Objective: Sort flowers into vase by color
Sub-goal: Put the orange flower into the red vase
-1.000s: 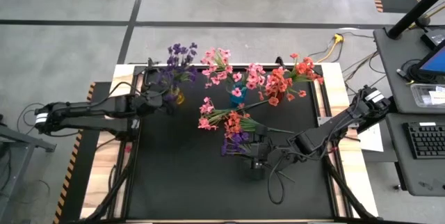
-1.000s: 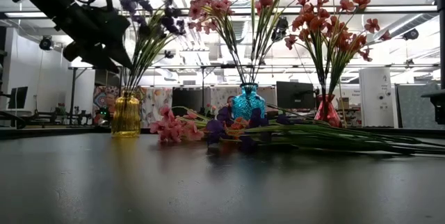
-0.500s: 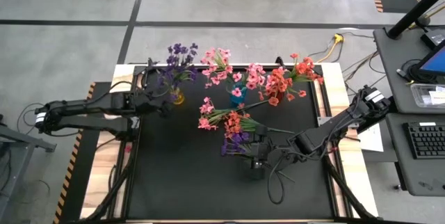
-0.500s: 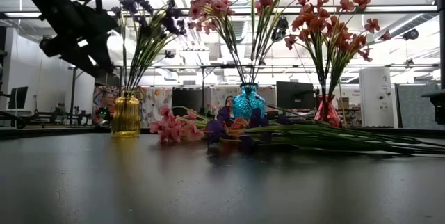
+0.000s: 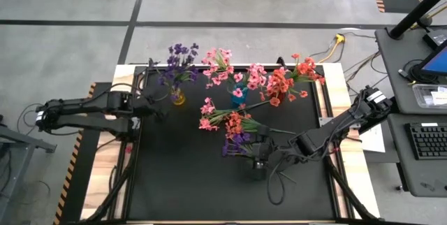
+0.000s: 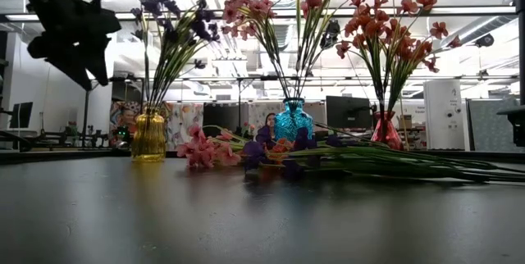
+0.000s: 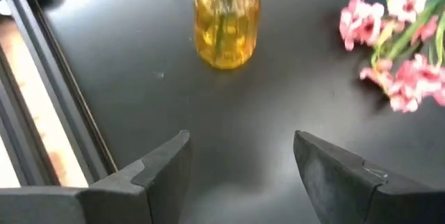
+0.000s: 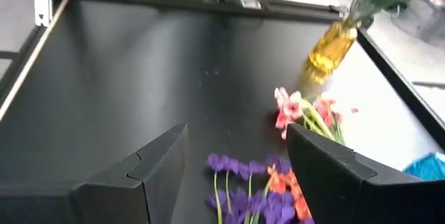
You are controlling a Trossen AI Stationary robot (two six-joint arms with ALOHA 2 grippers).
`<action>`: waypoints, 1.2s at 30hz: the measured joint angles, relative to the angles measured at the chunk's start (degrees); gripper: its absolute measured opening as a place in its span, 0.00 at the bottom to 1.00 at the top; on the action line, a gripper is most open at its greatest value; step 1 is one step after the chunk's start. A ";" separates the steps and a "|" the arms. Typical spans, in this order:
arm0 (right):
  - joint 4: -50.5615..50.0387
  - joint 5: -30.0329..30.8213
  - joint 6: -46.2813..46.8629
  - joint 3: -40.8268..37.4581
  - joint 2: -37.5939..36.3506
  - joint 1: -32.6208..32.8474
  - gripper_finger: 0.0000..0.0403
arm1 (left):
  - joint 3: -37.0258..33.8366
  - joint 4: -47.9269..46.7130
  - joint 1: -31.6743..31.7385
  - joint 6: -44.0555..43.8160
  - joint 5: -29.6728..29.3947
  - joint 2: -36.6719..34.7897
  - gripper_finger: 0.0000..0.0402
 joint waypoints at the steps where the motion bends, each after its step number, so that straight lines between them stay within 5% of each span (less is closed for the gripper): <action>1: -0.96 0.00 1.06 0.00 0.00 0.00 0.59 | -0.06 -0.12 -0.98 -0.85 0.04 0.00 0.59; 16: -17.25 -10.80 19.41 0.00 0.00 0.00 0.59 | -1.09 -0.43 -15.59 -11.73 3.23 0.09 0.59; 36: -22.07 -10.54 23.69 0.00 0.00 0.00 0.59 | -1.18 1.88 -21.88 -15.46 2.36 5.94 0.59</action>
